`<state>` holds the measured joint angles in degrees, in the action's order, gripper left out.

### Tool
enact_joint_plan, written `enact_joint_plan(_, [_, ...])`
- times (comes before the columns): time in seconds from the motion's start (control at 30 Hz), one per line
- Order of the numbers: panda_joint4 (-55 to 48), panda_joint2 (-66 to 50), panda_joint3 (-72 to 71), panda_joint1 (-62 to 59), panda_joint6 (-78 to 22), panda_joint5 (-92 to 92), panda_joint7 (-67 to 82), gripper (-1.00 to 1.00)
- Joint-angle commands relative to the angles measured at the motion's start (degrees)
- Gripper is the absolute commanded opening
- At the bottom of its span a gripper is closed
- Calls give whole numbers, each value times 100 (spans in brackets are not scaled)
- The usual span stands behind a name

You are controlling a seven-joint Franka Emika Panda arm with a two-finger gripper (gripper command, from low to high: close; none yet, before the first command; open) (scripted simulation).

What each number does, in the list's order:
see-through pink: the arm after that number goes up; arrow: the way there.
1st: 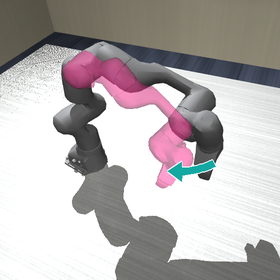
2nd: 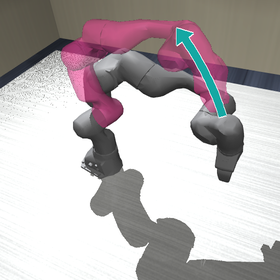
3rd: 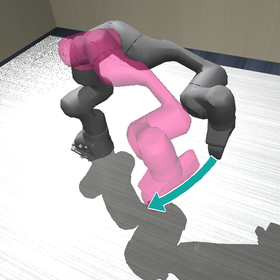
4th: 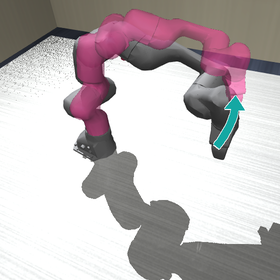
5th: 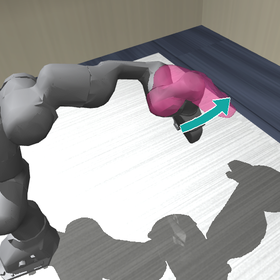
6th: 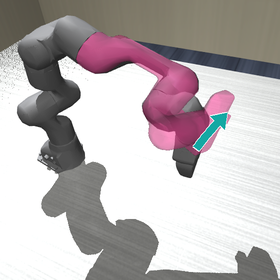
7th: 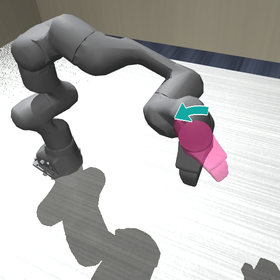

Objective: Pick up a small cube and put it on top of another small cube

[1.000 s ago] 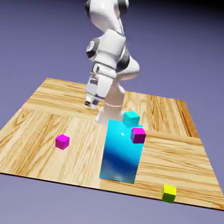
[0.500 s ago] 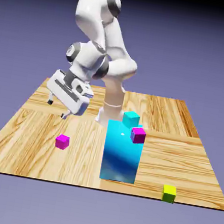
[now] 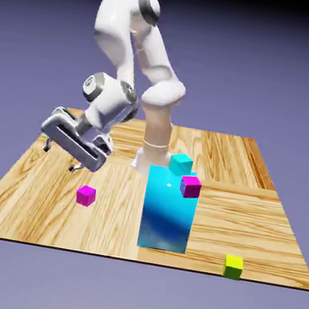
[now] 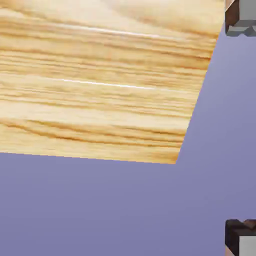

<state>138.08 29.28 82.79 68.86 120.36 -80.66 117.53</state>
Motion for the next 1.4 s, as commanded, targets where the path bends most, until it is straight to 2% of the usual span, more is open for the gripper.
enact_joint_plan(0.0, [100, 25, -82, 65, 20, 28, 249, 0])
enact_joint_plan(0.2, [677, 187, -486, 363, 182, 209, 1745, 0])
enact_joint_plan(0.6, [1640, 46, 1614, -55, 499, -87, 4735, 0])
enact_joint_plan(0.67, [1676, 39, 1694, -70, 510, -99, 4847, 0])
enact_joint_plan(1.03, [1229, 666, 3873, 1488, 673, -1401, 4162, 0])
enact_joint_plan(1.07, [1229, 666, 3873, 1488, 673, -1401, 4162, -100])
enact_joint_plan(1.37, [1569, 189, 2213, 301, 549, -409, 4684, -100])
